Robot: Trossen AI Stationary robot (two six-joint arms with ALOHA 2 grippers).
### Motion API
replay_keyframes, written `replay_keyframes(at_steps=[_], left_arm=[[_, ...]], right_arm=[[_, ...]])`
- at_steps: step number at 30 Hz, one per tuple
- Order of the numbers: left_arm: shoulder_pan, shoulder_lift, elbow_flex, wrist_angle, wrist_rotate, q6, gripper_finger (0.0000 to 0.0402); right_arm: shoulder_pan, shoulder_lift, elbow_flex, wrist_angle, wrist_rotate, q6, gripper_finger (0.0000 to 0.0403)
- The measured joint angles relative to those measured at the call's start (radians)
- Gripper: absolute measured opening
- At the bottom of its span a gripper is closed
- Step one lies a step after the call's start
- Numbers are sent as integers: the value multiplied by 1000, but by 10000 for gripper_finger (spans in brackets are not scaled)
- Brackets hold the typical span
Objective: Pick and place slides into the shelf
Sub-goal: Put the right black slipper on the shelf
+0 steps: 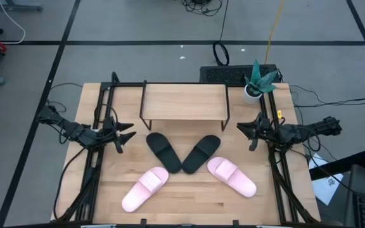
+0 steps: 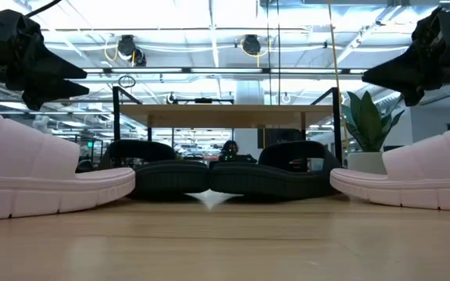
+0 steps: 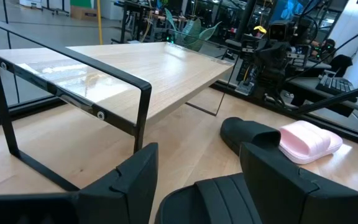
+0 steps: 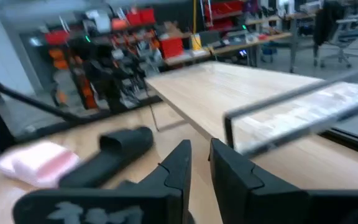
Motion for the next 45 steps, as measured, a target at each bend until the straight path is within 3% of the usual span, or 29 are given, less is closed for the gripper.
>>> replay_keyframes(at_steps=[7,14,21,28,33,38,41,45], left_arm=[[0,0,0,0,0,0,225],[0,0,0,0,0,0,225],[1,0,0,1,-8,0,225],[1,0,0,39,-11,-5,225],[1,0,0,202,19,-102,225],[1,0,0,320,245,-59,225],[1,0,0,358,416,-69,225],[0,0,0,418,571,-118,225]], right_arm=[[0,5,-4,360,-102,107,47],[0,62,-4,756,-110,29,47],[0,201,-2,1062,-240,9,47],[0,395,30,1386,-263,-135,47],[0,511,143,1409,-286,-315,47],[0,617,258,1383,-286,-440,47],[0,659,295,1371,-279,-455,47],[0,700,318,1367,-278,-437,47]])
